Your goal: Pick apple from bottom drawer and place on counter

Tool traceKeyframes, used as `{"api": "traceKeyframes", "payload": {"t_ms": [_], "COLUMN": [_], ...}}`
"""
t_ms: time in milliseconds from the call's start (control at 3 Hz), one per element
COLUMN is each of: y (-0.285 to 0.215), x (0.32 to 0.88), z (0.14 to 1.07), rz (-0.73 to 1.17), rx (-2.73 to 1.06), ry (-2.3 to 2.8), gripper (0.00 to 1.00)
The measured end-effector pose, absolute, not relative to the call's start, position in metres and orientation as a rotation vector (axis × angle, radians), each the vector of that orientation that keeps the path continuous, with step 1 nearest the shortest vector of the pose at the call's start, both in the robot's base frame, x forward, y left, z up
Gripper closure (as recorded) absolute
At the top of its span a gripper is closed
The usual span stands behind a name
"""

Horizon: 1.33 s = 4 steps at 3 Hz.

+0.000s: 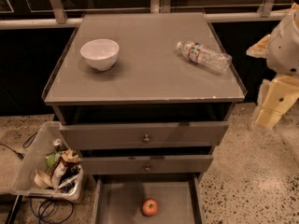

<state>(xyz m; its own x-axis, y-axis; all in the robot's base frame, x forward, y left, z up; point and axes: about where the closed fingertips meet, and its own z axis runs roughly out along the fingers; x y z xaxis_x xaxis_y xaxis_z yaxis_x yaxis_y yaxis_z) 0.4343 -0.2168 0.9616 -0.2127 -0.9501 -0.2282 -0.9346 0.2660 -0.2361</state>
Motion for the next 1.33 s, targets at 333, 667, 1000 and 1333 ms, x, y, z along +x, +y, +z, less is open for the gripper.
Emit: {"api": "traceKeyframes", "payload": {"t_ms": [333, 667, 1000, 1333], "y": [-0.218, -0.217, -0.221, -0.224], "x": [0.427, 0.422, 0.42, 0.431], "z": [0.912, 0.857, 0.801, 0.802], "rz": [0.058, 0.189, 0.211, 0.155], "rx": [-1.711, -1.673, -1.622, -1.597], "ry": [2.157, 2.053, 2.004, 1.988], "gripper": [0.0, 0.0, 0.0, 0.0]}}
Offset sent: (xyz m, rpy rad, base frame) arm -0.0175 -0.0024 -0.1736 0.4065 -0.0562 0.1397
